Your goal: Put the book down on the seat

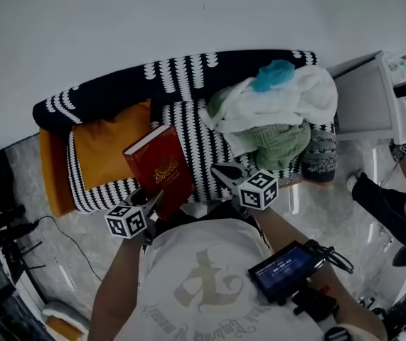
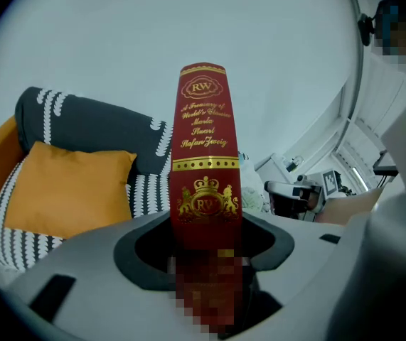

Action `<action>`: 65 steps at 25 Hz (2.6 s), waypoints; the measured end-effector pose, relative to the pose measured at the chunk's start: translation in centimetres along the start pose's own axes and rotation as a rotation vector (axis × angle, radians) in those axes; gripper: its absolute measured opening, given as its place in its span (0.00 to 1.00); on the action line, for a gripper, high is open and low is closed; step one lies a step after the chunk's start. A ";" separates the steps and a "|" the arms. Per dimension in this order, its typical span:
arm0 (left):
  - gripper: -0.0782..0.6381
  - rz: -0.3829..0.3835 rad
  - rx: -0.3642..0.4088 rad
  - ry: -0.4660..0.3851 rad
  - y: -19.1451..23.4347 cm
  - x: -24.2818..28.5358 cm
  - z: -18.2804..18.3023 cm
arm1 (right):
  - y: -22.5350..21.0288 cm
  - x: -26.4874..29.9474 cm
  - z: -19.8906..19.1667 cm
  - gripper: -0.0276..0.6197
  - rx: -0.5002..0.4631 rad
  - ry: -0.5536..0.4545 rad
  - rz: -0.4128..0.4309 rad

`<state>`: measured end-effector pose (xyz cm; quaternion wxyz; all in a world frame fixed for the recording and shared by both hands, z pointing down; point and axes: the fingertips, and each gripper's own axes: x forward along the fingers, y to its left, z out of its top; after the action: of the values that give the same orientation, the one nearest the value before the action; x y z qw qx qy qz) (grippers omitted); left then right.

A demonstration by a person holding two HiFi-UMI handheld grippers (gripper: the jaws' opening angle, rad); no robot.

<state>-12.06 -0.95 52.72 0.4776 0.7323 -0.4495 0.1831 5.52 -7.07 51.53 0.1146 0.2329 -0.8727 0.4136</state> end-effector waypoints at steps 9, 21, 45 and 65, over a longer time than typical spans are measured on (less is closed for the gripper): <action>0.45 0.001 -0.076 0.054 0.0 3.5 -1.9 | -2.9 -0.2 -2.0 0.06 0.033 0.056 -0.005; 0.45 -0.073 -0.191 0.140 2.7 7.7 -6.3 | -4.3 1.2 -4.6 0.06 0.069 0.081 -0.087; 0.45 -0.102 -0.222 0.228 6.5 17.1 -9.1 | -10.4 5.7 -6.4 0.06 0.152 -0.013 -0.151; 0.45 -0.154 -0.398 0.057 10.3 29.9 -5.8 | -16.1 5.6 -11.3 0.06 0.234 -0.004 -0.165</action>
<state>-3.94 -11.81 81.87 0.6379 0.6503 -0.4059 0.0745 8.85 -8.91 71.67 0.1188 0.3165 -0.7966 0.5012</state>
